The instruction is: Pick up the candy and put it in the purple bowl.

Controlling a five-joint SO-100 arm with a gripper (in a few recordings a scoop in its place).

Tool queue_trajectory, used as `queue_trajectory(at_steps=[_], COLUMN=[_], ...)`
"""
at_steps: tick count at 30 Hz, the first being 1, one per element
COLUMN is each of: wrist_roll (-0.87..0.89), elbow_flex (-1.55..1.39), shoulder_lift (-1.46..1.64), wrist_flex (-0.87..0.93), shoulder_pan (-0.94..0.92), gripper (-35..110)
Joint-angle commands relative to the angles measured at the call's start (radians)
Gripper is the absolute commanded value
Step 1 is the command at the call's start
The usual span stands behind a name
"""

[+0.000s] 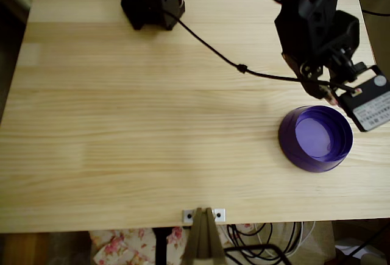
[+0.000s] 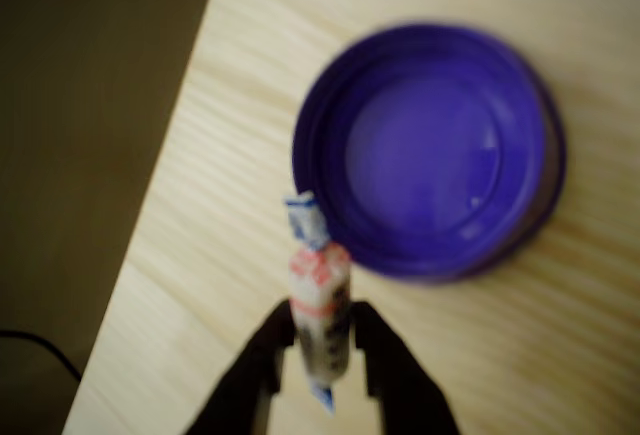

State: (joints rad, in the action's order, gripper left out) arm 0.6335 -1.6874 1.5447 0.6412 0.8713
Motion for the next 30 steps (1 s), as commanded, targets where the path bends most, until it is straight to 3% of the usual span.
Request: queue_trajectory(at_steps=[1,11,30], wrist_roll=[-0.017,-0.055,-0.046], elbow_flex=[0.104,0.135,0.152], shoulder_lift=[0.021,-0.058,-0.129], wrist_flex=[-0.077,-0.213,-0.249], shoulder_pan=[-0.018,-0.072,-0.121], gripper=[0,0,1])
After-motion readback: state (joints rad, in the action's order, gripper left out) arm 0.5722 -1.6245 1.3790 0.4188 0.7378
